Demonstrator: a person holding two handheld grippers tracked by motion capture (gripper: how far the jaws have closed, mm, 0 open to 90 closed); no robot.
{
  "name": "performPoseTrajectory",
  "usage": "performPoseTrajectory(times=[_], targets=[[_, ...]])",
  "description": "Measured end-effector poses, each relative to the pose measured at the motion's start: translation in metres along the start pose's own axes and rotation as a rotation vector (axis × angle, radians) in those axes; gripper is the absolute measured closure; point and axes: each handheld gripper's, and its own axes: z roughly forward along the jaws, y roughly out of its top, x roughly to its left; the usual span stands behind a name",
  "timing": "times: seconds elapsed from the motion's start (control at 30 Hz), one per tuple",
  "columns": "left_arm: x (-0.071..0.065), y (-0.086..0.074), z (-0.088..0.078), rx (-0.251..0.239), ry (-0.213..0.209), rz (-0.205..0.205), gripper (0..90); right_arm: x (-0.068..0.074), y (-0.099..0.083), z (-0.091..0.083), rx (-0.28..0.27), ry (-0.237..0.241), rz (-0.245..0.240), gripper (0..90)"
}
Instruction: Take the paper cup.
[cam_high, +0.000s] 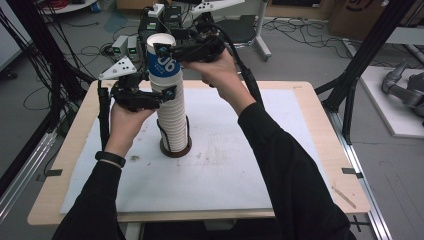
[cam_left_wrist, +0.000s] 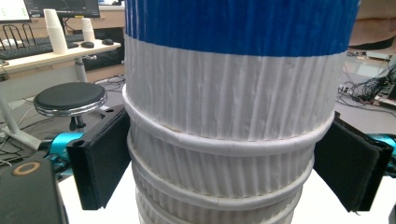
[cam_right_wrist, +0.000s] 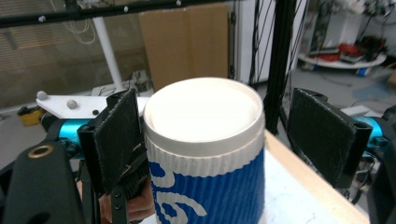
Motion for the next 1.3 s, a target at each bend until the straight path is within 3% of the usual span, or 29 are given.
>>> performPoseTrajectory(times=[0.13,0.2,0.47,0.8,1.3], targets=[[0.000,0.000,0.000,0.001,0.001,-0.001,12.3,0.000,-0.001,0.006,0.014,-0.005,0.008,21.1],[0.000,0.000,0.000,0.001,0.003,-0.002,12.3,0.001,-0.001,0.006,0.010,0.020,0.006,29.5],[0.000,0.000,0.000,0.002,0.001,0.002,12.3,0.003,0.001,0.003,-0.013,0.004,-0.018,30.7],[-0.001,0.000,0.000,0.000,0.002,0.001,12.3,0.012,0.013,-0.011,-0.129,-0.012,-0.075,30.8],[-0.001,0.000,0.000,-0.002,0.003,0.002,12.3,0.026,0.041,-0.049,-0.295,-0.029,-0.129,30.8]])
